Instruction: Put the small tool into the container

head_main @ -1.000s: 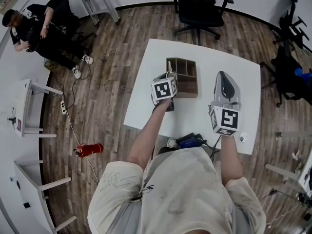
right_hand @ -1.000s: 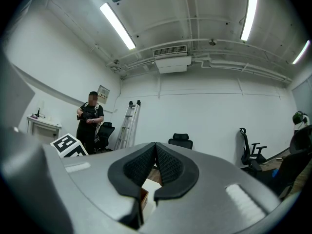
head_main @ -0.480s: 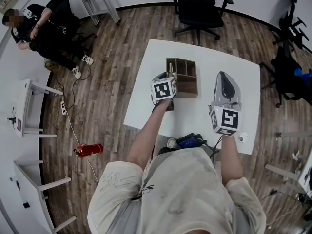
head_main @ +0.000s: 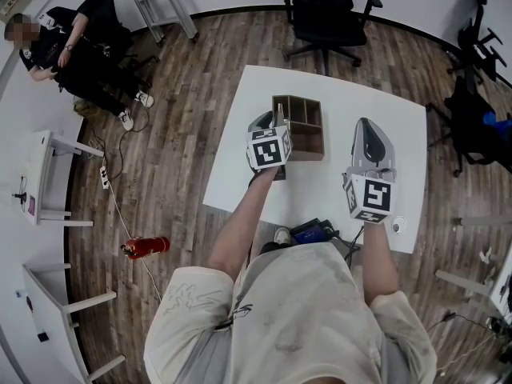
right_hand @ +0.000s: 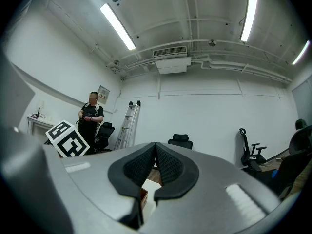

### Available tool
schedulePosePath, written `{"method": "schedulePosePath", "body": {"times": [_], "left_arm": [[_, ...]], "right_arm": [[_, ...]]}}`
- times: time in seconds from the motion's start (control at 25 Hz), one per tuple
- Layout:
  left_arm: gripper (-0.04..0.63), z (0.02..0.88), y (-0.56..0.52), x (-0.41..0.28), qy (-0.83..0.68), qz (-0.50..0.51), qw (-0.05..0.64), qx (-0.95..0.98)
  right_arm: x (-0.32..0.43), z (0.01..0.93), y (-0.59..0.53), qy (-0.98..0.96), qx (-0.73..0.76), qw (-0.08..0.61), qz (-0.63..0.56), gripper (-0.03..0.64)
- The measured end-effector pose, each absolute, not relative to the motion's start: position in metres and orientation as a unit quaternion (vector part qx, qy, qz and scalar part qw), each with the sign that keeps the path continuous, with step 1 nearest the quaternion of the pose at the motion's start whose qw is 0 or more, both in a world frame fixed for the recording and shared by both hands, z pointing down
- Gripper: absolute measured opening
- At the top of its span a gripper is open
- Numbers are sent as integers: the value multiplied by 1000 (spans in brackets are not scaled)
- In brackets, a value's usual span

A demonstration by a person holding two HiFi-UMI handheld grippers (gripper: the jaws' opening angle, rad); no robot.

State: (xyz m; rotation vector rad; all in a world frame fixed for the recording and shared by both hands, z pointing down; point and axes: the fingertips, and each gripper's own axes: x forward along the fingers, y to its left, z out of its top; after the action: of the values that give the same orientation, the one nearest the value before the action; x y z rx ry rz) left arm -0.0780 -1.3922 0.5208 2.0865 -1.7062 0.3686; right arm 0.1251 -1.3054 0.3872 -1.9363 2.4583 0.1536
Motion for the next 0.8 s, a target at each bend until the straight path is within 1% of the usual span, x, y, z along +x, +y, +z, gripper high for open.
{"method": "schedulePosePath", "body": {"times": [0.12,0.36,0.6,0.8], "left_arm": [[78,502,-1392,-74,-613,118,189,758],[66,458,-1363,-103,-611,80,164,770],[20,432,-1352,-92,-607,35,139,782],[20,408,-1361,-84,-598,13,108,794]], "right_arm": [[124,387,-1305,785,-618,4,49,5],[90,372,-1278,784,-619,5,51,5],[97,374,-1271,783,-619,6,53,5],[102,371,-1285,783,-620,6,51,5]]}}
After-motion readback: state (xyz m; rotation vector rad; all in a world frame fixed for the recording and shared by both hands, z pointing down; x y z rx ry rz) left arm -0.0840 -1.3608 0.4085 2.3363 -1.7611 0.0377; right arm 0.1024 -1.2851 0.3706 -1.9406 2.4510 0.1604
